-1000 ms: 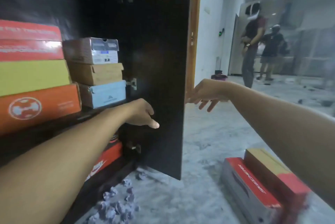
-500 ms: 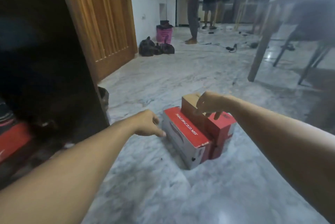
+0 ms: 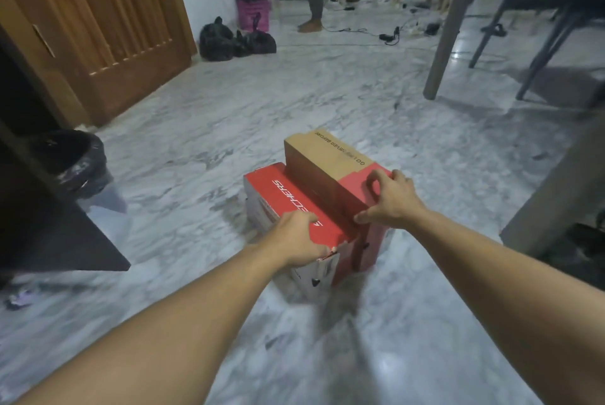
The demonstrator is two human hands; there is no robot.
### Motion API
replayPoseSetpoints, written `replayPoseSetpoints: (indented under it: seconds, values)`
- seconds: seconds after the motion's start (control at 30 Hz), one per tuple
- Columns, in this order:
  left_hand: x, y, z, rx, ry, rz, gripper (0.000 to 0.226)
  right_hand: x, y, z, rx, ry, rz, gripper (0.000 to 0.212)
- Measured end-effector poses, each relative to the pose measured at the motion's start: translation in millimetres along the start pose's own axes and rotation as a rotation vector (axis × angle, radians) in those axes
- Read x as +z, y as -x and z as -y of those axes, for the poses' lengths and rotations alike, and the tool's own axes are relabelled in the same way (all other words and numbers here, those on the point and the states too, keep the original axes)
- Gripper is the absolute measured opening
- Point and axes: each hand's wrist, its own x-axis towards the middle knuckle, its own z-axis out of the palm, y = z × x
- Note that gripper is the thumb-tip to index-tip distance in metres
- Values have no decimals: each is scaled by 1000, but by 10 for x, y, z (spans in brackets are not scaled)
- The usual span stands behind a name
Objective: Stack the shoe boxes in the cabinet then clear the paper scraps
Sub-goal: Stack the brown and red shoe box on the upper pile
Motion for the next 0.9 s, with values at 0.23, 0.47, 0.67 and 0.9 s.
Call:
replayPoseSetpoints:
  seconds: [0.23, 0.47, 0.67, 0.9]
  values:
    - [249, -286, -225, 56, 4, -49, 75, -115, -30, -437, 28, -63, -91, 75]
    - [338, -547, -387, 34, 27, -153, 76, -635, 122, -1126, 122, 67, 76, 77]
    - [544, -695, -670, -28, 181, -161, 79, -1270, 324, -1991, 332, -300, 340, 73]
    - [983, -754, -975, 28, 384, -56, 47, -1223, 361, -2449, 418, -642, 17, 69]
